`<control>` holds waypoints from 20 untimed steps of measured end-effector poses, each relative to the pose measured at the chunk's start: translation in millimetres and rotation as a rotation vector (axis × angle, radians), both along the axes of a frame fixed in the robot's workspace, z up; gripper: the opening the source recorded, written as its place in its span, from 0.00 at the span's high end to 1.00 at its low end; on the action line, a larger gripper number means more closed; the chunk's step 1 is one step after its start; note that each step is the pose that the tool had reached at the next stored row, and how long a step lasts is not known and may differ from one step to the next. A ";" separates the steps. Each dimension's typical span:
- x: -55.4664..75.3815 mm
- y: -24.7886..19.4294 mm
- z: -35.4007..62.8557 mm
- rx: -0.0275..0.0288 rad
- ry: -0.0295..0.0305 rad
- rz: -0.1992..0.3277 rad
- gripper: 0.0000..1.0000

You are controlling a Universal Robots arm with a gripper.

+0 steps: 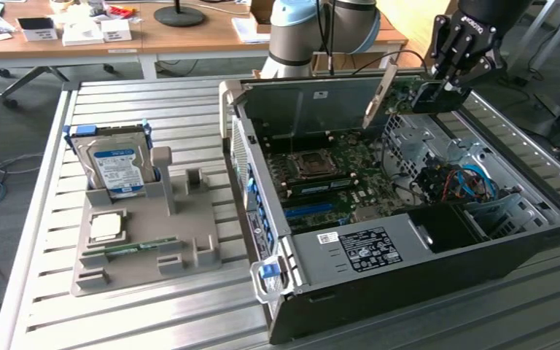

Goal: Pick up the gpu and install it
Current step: 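Insert the gpu into the slot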

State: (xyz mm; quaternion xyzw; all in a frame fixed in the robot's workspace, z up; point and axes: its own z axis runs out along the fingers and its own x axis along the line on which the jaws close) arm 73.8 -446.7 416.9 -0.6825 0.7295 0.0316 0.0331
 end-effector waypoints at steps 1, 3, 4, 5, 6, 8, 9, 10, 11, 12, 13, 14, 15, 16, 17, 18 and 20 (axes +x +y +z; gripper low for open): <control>0.0 0.0 0.0 0.0000 0.0000 0.000 0.73; 0.0 0.0 -0.2 0.0000 0.0000 0.000 0.73; 0.0 0.0 -0.6 0.0003 0.0000 0.000 0.73; 0.0 0.0 -1.0 0.0002 0.0000 0.000 0.73; 0.0 0.0 -1.1 0.0001 0.0000 0.000 0.73; 0.0 0.0 -1.2 -0.0002 0.0001 0.000 0.73; 0.0 0.0 -1.2 -0.0002 0.0001 0.000 0.73; 0.0 0.0 -1.3 0.0000 0.0000 0.000 0.73; 0.0 0.0 -1.3 0.0000 0.0000 0.000 0.73; 0.0 0.0 -1.3 0.0000 0.0001 0.000 0.73; 0.0 0.0 -1.3 0.0000 0.0000 0.000 0.73; -0.1 0.0 -1.4 0.0001 0.0001 0.000 0.73; -0.3 0.0 -1.4 0.0001 0.0000 0.000 0.73; -0.6 0.0 -1.5 0.0002 0.0000 0.000 0.73; -0.8 0.0 -1.5 0.0001 0.0001 0.000 0.73; -1.0 0.0 -1.5 0.0000 0.0000 0.000 0.73; -1.3 0.0 -1.5 0.0000 0.0000 0.000 0.73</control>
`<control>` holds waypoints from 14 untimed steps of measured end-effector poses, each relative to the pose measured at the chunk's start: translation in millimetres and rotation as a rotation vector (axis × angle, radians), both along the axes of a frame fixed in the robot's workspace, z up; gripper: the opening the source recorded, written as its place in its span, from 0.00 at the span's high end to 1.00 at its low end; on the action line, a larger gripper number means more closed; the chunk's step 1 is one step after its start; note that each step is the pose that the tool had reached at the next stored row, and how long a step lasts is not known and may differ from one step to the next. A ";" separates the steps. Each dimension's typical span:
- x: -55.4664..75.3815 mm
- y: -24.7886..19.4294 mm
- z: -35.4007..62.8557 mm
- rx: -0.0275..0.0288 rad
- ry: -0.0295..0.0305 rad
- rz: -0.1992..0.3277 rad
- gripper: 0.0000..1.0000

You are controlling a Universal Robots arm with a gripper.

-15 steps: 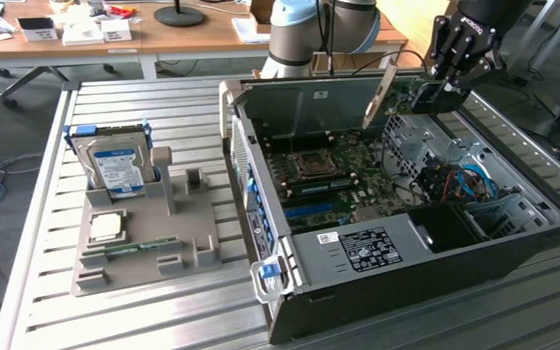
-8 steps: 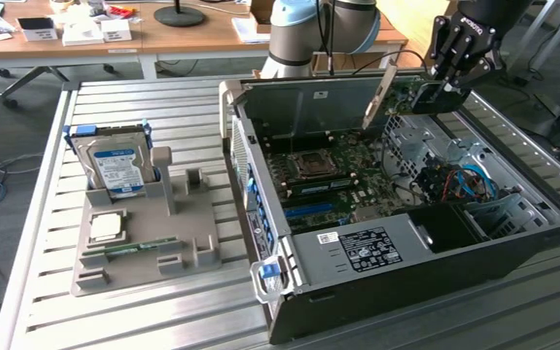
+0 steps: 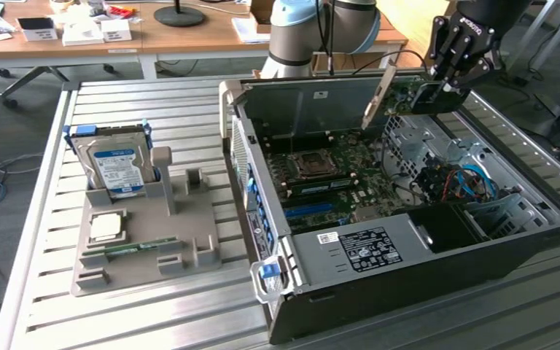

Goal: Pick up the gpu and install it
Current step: 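Insert the gpu into the slot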

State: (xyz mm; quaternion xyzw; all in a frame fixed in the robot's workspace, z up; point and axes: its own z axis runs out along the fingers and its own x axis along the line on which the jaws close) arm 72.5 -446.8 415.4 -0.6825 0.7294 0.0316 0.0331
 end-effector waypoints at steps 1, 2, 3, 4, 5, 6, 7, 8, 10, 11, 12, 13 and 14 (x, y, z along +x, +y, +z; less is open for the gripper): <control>-0.1 0.0 0.0 0.0000 0.0000 0.000 0.73; -0.1 0.0 0.0 0.0000 0.0000 0.000 0.73; -0.1 0.0 0.0 0.0000 0.0000 0.000 0.73; -0.1 0.0 0.0 0.0000 0.0000 0.000 0.73; -0.2 0.0 0.0 0.0000 0.0000 0.000 0.73; -0.4 0.0 -0.1 0.0001 0.0000 0.000 0.73; -0.5 0.0 -0.3 0.0002 0.0000 0.000 0.73; -0.6 0.0 -0.4 0.0001 0.0000 0.000 0.73; -0.6 0.0 -0.5 -0.0001 0.0000 0.000 0.73; -0.6 0.0 -0.6 0.0000 0.0000 0.000 0.73; -0.6 0.0 -0.6 -0.0001 0.0000 0.000 0.73; -0.9 0.0 -1.0 0.0002 0.0000 0.000 0.73; -1.0 0.1 -1.4 0.0002 0.0000 0.000 0.73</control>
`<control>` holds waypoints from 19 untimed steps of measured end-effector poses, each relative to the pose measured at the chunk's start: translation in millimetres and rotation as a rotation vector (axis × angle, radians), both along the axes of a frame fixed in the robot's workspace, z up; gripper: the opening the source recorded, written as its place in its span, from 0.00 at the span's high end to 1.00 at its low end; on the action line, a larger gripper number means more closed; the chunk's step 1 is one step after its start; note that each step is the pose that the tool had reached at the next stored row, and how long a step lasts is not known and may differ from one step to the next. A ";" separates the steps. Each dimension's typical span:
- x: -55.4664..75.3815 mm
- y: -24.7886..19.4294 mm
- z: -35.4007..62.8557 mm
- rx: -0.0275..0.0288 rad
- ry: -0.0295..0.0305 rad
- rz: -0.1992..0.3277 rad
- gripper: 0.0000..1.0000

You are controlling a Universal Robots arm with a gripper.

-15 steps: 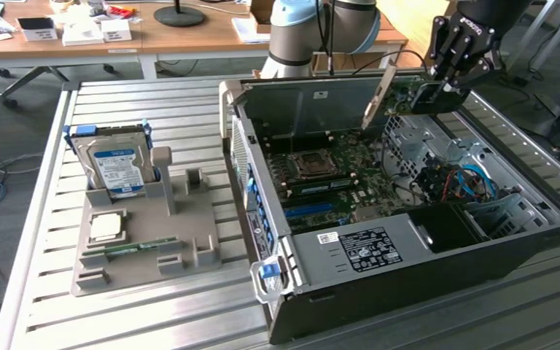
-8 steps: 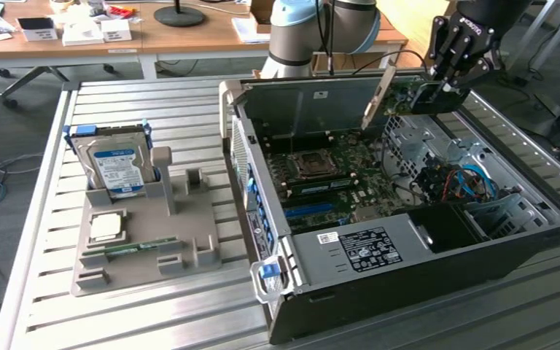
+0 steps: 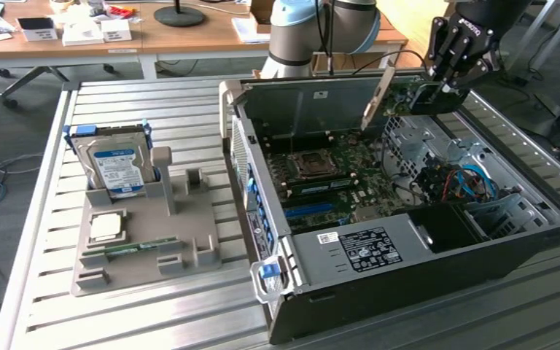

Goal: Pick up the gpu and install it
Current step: 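Insert the gpu into the slot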

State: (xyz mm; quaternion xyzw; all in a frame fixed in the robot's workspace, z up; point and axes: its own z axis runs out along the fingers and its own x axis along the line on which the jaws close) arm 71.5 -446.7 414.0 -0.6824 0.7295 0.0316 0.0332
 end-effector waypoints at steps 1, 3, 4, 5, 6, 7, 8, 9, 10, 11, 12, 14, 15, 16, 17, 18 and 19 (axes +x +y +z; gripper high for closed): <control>-0.1 0.0 -0.5 -0.0002 0.0000 0.000 0.73; -0.1 0.0 -1.4 -0.0002 0.0000 0.000 0.73; -0.1 0.0 -1.4 -0.0003 0.0000 0.000 0.73; -0.1 0.0 -1.4 -0.0003 0.0001 0.000 0.73; -0.1 0.0 -1.4 -0.0002 0.0000 0.000 0.73; -0.2 -0.1 -1.4 -0.0002 0.0001 0.000 0.73; -0.1 -0.1 -1.4 -0.0002 0.0000 0.000 0.73; -0.1 0.0 -1.4 -0.0002 0.0000 0.000 0.73; -0.1 0.0 -1.9 -0.0001 0.0000 0.000 0.73; -0.1 0.0 -2.3 -0.0001 0.0000 0.000 0.73; -0.2 0.0 -2.5 -0.0003 0.0000 0.000 0.73; -0.9 -0.1 -3.0 -0.0002 0.0000 0.000 0.73; -1.3 -0.2 -3.1 -0.0003 0.0000 0.000 0.73; -1.7 -0.7 -3.2 -0.0002 0.0000 0.000 0.73; -2.1 -1.2 -3.3 -0.0001 0.0000 0.000 0.73; -2.3 -1.9 -3.3 -0.0002 0.0000 0.001 0.73; -2.6 -2.6 -3.3 -0.0002 0.0000 0.001 0.73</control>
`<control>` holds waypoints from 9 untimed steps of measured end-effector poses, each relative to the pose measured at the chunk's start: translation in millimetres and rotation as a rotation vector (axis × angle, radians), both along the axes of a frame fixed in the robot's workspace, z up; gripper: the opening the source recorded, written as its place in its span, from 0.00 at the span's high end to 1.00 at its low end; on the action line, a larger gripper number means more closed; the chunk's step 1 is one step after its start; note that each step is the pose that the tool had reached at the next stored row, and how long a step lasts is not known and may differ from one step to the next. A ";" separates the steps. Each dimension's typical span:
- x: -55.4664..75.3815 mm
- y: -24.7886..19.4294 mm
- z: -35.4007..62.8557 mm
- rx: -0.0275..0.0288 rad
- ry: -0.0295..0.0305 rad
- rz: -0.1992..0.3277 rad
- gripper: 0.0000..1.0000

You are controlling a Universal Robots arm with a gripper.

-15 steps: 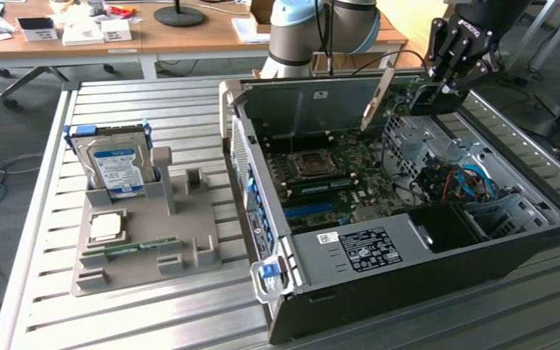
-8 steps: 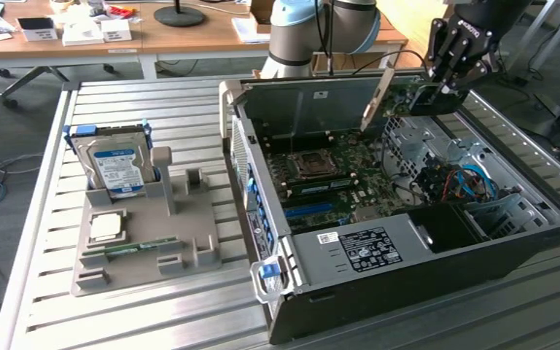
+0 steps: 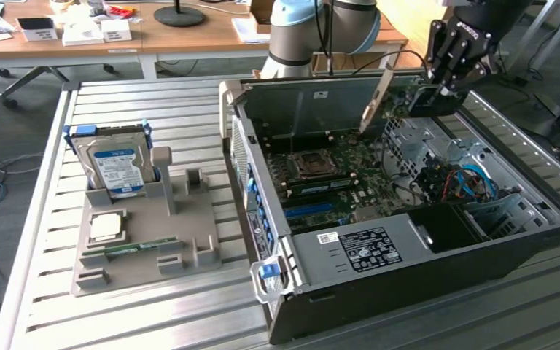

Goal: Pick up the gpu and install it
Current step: 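Insert the gpu into the slot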

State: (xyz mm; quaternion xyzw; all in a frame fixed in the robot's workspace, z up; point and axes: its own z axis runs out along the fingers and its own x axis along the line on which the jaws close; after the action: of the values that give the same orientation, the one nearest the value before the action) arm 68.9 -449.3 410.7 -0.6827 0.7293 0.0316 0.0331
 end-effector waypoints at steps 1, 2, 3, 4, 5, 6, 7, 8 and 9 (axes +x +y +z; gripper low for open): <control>-0.4 -0.7 -0.1 0.0000 0.0000 0.000 0.73; -0.8 -1.5 -0.1 0.0000 0.0000 0.000 0.73; -1.2 -2.4 -0.1 -0.0001 0.0000 0.000 0.73; -1.6 -3.2 -0.2 0.0000 0.0000 0.001 0.73; -2.0 -3.6 -0.2 0.0000 0.0000 0.001 0.73; -2.2 -3.8 -0.3 0.0002 0.0000 0.001 0.73; -2.2 -3.8 -0.3 0.0001 0.0000 0.001 0.73; -2.2 -3.8 -0.3 0.0000 0.0000 0.001 0.73; -2.2 -3.9 -0.2 -0.0001 0.0000 0.001 0.73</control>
State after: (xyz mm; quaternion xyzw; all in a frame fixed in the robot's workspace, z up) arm 66.7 -453.2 410.5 -0.6832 0.7288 0.0316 0.0331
